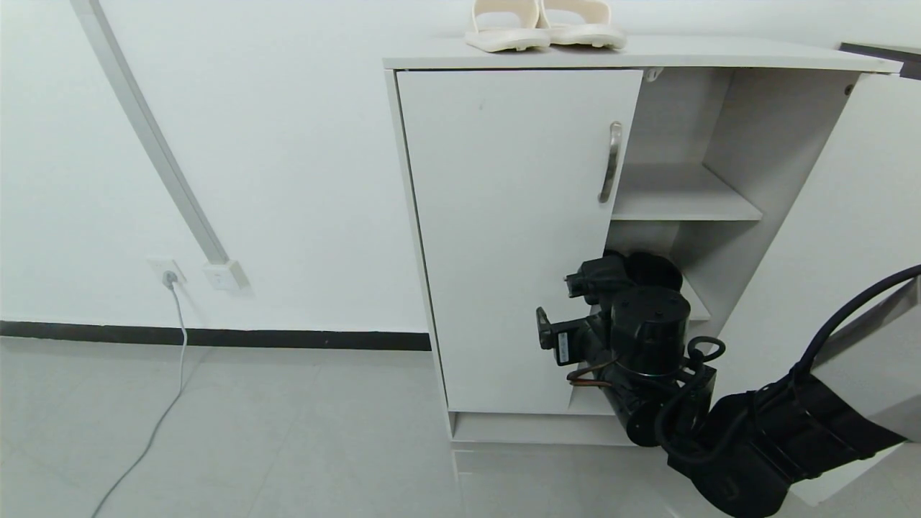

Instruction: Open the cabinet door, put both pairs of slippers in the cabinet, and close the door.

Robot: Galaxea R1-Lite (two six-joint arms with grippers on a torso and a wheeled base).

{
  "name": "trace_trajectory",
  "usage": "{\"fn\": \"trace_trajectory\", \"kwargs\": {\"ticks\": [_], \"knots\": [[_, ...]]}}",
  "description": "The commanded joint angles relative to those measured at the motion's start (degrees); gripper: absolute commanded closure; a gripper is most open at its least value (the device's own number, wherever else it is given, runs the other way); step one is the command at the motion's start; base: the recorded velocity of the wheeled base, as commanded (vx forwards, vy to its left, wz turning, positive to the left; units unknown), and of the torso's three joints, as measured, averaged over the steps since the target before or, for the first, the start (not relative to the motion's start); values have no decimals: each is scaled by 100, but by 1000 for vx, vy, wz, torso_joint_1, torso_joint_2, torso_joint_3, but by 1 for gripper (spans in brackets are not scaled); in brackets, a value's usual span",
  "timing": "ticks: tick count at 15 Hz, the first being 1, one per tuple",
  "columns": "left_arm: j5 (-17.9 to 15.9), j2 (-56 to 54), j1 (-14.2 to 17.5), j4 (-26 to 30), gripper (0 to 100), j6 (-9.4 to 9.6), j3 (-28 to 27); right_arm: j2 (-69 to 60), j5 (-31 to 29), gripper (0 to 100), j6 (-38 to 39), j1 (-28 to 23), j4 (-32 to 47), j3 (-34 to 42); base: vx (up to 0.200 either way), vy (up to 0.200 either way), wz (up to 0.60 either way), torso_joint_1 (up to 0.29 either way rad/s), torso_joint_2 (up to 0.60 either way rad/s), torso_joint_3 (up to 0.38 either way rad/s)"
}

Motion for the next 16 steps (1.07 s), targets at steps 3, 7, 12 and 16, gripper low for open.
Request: {"fn": "trace_trajectory", "kwargs": {"ticks": [3,7,12,16], "knots": [[1,7,1,0,100,0,1,35,-1,0,-9,3,-3,1,0,0,0,0,0,0],[1,7,1,0,100,0,1,35,-1,0,-9,3,-3,1,0,0,0,13,-217,-306],[1,7,1,0,100,0,1,35,-1,0,-9,3,-3,28,0,0,0,70,-516,-357],[1,7,1,0,100,-9,1,35,-1,0,0,12,-3,63,0,0,0,132,-466,-333]]}}
